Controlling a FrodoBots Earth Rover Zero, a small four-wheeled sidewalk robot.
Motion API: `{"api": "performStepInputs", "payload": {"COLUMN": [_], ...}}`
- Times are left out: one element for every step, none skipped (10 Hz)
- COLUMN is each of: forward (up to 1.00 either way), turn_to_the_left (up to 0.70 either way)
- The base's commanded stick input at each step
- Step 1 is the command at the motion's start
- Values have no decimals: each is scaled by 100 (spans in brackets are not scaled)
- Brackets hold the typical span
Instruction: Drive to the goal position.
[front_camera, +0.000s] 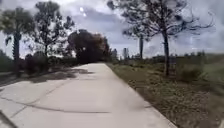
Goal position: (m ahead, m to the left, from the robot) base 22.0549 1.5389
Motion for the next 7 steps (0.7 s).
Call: {"api": "performStepInputs", "payload": {"forward": [85, 85, 85, 85, 85, 85, 85], "turn_to_the_left": [0, 0, 0, 0, 0, 0, 0]}}
